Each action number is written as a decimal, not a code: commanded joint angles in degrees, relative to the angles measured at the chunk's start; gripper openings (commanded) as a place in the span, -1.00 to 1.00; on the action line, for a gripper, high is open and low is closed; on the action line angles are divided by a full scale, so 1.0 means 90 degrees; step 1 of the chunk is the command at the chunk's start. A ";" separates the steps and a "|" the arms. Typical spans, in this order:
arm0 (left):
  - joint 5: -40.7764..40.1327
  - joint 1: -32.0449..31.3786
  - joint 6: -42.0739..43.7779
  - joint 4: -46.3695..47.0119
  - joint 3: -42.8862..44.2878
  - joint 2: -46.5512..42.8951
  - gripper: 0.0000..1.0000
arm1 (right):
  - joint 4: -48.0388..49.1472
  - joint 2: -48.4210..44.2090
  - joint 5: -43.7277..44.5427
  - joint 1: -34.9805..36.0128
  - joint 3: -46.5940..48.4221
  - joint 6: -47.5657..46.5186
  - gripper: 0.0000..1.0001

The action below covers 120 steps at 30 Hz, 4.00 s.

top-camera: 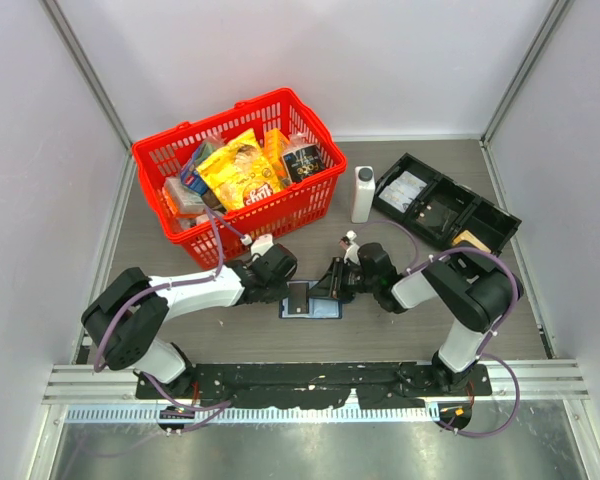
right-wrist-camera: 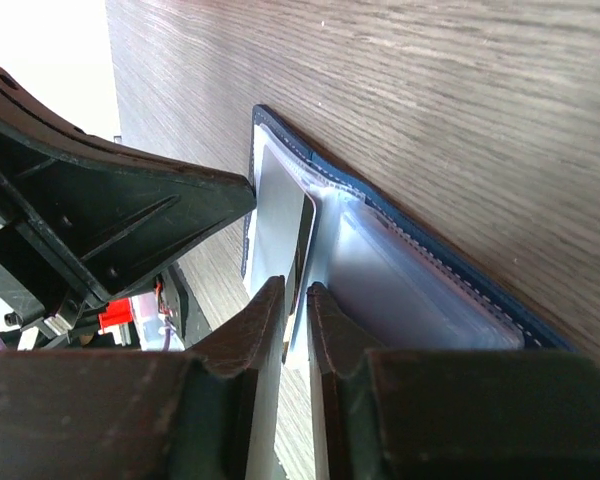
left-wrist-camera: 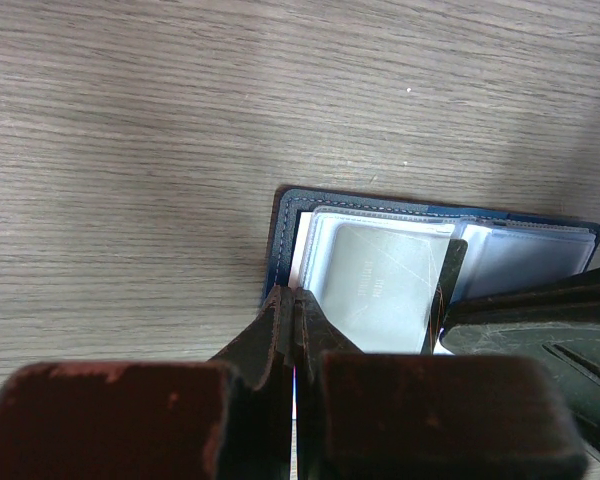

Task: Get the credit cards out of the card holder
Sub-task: Remove the credit card from the card holder, then place the credit card in the storage box.

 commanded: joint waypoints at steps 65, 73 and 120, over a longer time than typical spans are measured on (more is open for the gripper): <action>0.0793 0.0107 -0.0213 0.0282 -0.0100 0.0331 -1.00 | -0.0582 -0.0275 -0.0178 -0.0759 -0.0206 -0.0322 -0.98; 0.0950 0.0107 -0.0145 0.0330 -0.0022 0.0467 -1.00 | -0.0650 -0.0314 -0.0344 -0.0769 -0.0118 -0.0322 -0.92; 0.1290 0.0087 0.0383 0.2876 -0.0177 -0.1973 0.66 | -0.1988 -0.5956 0.1608 -0.1687 -0.0723 0.0586 -0.98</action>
